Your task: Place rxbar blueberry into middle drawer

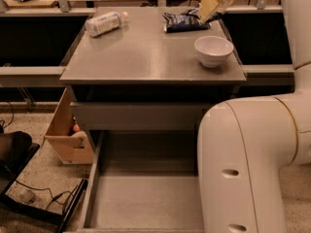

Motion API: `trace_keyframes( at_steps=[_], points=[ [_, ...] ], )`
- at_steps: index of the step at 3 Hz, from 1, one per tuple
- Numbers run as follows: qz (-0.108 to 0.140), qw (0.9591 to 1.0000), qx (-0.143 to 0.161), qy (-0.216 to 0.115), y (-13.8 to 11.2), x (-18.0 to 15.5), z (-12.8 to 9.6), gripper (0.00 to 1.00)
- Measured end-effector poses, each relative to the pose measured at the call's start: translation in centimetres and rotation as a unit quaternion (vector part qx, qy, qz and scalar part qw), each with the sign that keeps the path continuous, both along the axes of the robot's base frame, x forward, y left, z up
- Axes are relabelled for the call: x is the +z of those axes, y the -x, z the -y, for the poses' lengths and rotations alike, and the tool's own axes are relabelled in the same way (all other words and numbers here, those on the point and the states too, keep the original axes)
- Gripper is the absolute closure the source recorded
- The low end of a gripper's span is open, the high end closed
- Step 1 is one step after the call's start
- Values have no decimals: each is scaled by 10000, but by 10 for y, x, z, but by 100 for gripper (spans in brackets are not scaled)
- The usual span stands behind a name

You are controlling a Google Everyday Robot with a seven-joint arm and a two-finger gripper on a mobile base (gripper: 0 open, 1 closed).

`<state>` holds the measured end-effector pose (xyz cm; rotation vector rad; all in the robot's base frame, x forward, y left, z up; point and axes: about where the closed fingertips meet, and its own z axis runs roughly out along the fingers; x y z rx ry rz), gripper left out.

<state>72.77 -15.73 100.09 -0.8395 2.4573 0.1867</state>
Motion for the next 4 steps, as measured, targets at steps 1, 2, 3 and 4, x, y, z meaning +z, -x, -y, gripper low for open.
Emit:
trace_keyframes(
  at_steps=[1, 2, 3, 4],
  points=[
    [-424, 9983, -369, 178, 15, -4, 0, 100],
    [-842, 9921, -902, 218, 37, -4, 8, 100],
    [-1241, 9830, -1355, 34, 75, 1, 16, 100],
    [-1468, 9746, -1650, -378, 122, 10, 27, 100]
  ],
)
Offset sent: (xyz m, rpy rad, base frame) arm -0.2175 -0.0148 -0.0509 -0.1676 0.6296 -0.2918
